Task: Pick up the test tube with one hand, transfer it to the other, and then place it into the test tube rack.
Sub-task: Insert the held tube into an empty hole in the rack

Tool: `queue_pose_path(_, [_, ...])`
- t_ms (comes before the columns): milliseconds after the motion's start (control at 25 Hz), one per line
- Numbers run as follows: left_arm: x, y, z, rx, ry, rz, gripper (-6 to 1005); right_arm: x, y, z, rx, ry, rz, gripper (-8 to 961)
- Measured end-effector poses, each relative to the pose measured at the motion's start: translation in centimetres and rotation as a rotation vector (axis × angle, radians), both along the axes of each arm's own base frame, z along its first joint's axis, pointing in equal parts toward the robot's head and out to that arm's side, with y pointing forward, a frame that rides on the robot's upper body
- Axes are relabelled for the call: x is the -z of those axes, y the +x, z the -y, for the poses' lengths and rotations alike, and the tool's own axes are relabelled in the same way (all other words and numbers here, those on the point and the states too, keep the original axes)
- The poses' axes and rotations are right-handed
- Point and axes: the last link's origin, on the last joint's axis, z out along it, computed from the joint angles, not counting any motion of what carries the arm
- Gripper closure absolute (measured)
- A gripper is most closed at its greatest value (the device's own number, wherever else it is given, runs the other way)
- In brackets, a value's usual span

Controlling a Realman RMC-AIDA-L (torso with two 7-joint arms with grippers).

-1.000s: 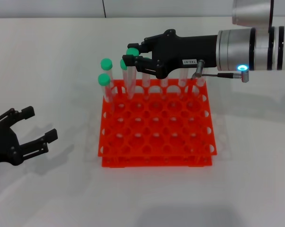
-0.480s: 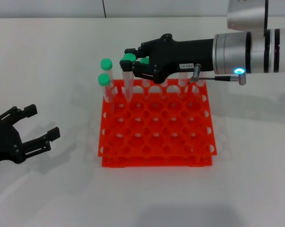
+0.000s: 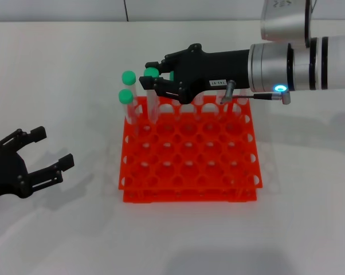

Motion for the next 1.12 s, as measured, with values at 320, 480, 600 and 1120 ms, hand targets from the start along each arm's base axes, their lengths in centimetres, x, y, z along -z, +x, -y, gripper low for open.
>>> queue_pose_path(320, [0.07,0.04,0.00,0.000,0.000,0.002,104,0.51,-0.07,-0.02,0.003,0.007,0.019,608])
queue_pose_path(480, [0.08,0.13,-0.13,0.004,0.000,0.002,104,0.59,-0.06,-0.03,0.004,0.009,0.023,592])
queue_pose_path(600, [0.08,0.19,-0.24,0.006,0.000,0.002,104,0.64,-0.14,0.03,0.000,0.005,0.023,581])
queue_pose_path(1120, [0.10,0.36,-0.69,0.011,0.002,-0.003,105,0.76,-0.40,0.06,0.000,-0.001,0.019,472])
